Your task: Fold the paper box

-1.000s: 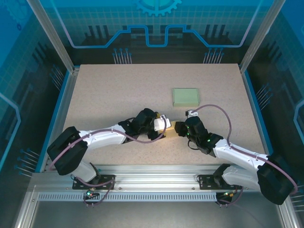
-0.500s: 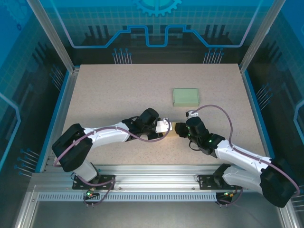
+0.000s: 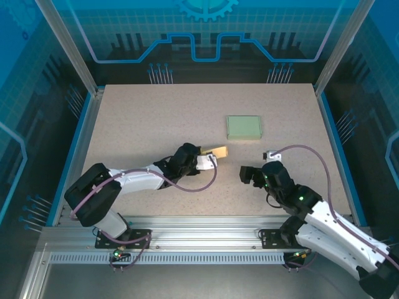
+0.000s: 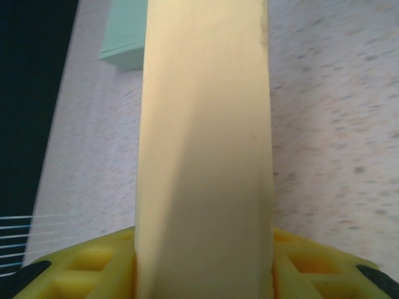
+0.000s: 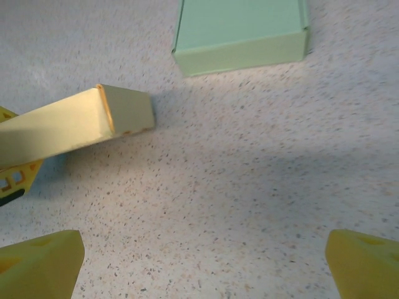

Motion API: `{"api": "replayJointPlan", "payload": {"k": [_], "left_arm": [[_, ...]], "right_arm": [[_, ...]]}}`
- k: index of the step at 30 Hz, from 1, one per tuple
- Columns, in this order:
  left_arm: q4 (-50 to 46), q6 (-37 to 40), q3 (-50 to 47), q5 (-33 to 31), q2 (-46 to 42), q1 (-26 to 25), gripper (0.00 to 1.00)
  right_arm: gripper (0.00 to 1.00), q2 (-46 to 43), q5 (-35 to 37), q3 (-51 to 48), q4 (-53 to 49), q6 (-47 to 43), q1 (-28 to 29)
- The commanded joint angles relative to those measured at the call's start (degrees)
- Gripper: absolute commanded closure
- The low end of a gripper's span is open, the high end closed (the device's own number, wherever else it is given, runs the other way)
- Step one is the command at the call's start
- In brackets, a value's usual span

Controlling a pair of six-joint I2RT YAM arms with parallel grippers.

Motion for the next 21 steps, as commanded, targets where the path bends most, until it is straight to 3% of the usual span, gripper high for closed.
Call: {"api": "replayJointPlan", "payload": {"k": [1,7,16,21], "left_arm": [[11.33,5.58,0.1,-1.95,1.19,3.82,0.55],[24.84,16.34,1.65,-3.66,10.86,7.31,0.55],[39.59,26.86,6.94,-2.58,25.46,7.67,0.52],[38.07,26.39,6.38,-1.32,25.73,7.69,0.22]], "right_arm": [[0.0,-4.85,3.97,1.66,-8.16,1.54,-0.07],[0.0,-9.95,5.02,0.94,-10.64,2.06,-0.13],[0.0,-9.26,6.91,1.57,-11.12,1.57,-0.04],[0.0,-8.99,7.64,1.16,-10.89,1.56,-0.11]]}}
